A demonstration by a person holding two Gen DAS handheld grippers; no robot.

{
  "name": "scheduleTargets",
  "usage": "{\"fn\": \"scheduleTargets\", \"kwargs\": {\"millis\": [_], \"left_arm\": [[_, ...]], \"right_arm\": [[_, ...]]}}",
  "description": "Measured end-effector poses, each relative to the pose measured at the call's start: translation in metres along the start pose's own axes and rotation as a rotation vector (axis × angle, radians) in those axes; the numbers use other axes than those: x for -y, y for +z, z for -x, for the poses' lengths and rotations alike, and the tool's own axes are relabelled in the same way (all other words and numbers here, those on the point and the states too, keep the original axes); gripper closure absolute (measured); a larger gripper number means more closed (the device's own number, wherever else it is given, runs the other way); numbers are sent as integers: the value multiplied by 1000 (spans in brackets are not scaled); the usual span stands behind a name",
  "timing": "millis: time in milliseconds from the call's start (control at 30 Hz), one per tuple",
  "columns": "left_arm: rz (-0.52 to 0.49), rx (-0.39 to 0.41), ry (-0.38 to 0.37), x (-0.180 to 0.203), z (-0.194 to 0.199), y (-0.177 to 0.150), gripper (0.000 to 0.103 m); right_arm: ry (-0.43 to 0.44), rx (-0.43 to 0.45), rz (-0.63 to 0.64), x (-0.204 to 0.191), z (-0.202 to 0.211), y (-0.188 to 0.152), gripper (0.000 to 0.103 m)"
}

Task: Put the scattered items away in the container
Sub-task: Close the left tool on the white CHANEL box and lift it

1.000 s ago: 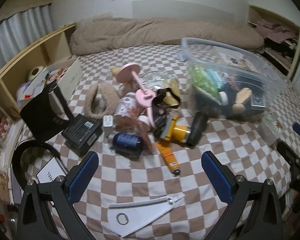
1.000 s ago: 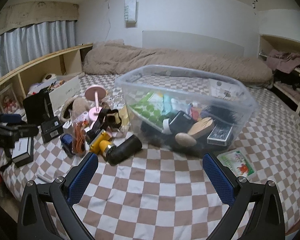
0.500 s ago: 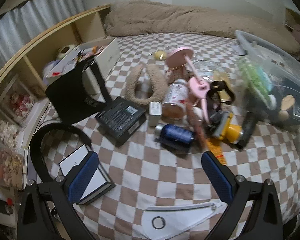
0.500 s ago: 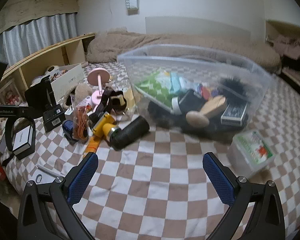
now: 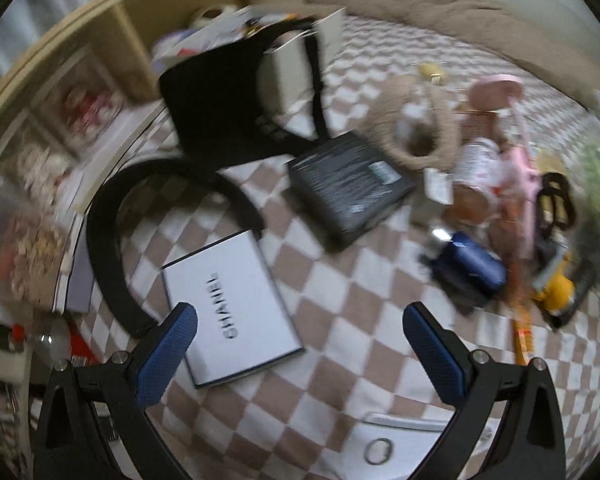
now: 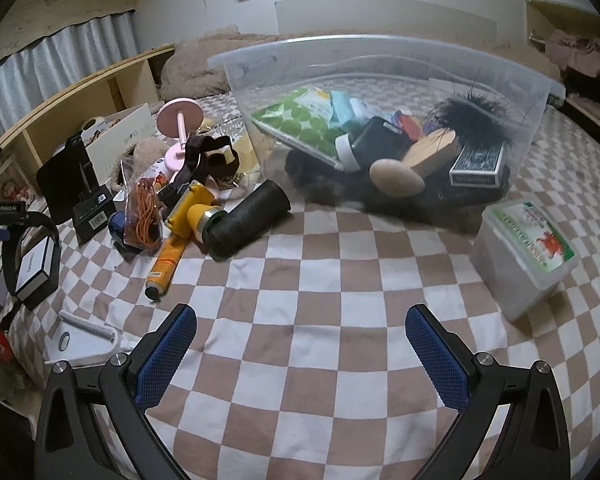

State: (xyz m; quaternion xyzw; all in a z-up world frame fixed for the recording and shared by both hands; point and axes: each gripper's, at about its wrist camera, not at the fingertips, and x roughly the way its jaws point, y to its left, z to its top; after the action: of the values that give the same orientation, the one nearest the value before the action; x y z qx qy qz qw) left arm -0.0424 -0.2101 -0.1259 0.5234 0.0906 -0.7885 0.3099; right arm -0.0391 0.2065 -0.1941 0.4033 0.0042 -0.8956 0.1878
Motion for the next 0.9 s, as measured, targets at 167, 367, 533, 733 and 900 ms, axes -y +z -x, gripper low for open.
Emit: {"fn": "scheduleTargets", "kwargs": {"millis": [167,367,533,733,900], "left_arm": [[42,-47,62,-22,-25,0,0],[66,-123,117,-40,-54,-4,0],[113,-188,22,-46,-76,-7,0],[32,-180,45,-31,-83,-5,0],[-93,-164,-45,3,-72,-9,0]], "right_arm": [[16,-15,-6,1,-6,-3,0],[34,-30,-20,2,-14,-5,0],[47,-45,-36,5,-20,-7,0],[52,-57,-52,8,-25,-9,0],[54,-67,-53,8,-28,-10,0]]}}
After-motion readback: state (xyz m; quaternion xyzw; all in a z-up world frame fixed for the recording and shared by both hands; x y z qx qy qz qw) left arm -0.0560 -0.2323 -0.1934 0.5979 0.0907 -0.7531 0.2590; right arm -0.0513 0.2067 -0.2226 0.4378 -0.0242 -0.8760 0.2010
